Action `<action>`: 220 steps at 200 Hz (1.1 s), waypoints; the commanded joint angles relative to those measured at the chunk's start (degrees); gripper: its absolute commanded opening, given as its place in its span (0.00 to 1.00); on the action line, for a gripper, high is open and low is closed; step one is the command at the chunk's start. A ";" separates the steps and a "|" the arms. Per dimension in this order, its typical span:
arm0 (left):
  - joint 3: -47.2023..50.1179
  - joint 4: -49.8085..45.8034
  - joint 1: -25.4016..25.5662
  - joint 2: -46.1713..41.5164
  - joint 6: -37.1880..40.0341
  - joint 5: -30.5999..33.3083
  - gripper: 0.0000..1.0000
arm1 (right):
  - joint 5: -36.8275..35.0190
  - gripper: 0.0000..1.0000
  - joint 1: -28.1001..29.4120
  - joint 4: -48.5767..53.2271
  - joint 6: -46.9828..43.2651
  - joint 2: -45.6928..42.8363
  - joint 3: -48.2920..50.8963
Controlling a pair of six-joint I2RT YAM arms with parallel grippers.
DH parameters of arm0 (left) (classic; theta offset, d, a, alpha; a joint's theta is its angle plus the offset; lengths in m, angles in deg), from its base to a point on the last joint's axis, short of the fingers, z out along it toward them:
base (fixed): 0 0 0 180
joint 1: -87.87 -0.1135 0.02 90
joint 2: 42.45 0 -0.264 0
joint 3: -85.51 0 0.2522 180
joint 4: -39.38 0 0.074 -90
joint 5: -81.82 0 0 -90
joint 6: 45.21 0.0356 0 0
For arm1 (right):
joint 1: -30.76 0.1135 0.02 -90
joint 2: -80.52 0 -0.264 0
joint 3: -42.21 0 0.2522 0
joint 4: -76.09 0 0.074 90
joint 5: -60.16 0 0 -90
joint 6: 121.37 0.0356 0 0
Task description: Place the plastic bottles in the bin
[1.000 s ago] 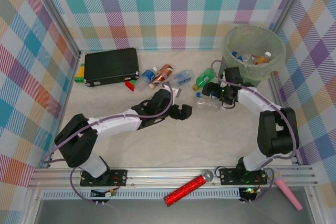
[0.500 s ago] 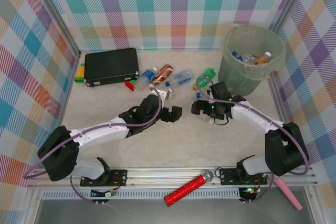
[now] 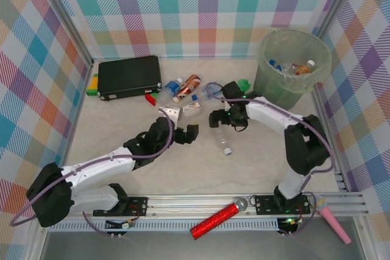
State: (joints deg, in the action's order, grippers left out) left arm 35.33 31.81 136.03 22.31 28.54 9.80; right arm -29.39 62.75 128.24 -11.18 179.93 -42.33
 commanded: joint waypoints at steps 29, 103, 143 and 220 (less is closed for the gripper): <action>2.23 0.41 -0.76 -5.58 0.57 5.13 1.00 | -1.28 0.94 5.12 10.48 -2.47 9.83 -10.67; 2.76 -0.48 -0.78 -8.73 0.12 5.48 1.00 | -0.33 0.79 6.38 23.32 -5.48 21.18 -23.58; 2.83 -0.66 -0.76 -9.26 -0.26 4.69 1.00 | -0.45 0.64 7.45 24.08 -5.63 23.34 -25.94; 2.85 -0.90 -0.78 -9.94 -0.98 3.29 0.99 | -5.01 0.52 7.48 23.28 -2.60 13.35 -26.07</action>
State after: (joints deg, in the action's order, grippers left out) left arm 37.60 31.57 135.77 13.89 28.08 13.75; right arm -31.05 70.00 149.99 -15.42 200.87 -67.29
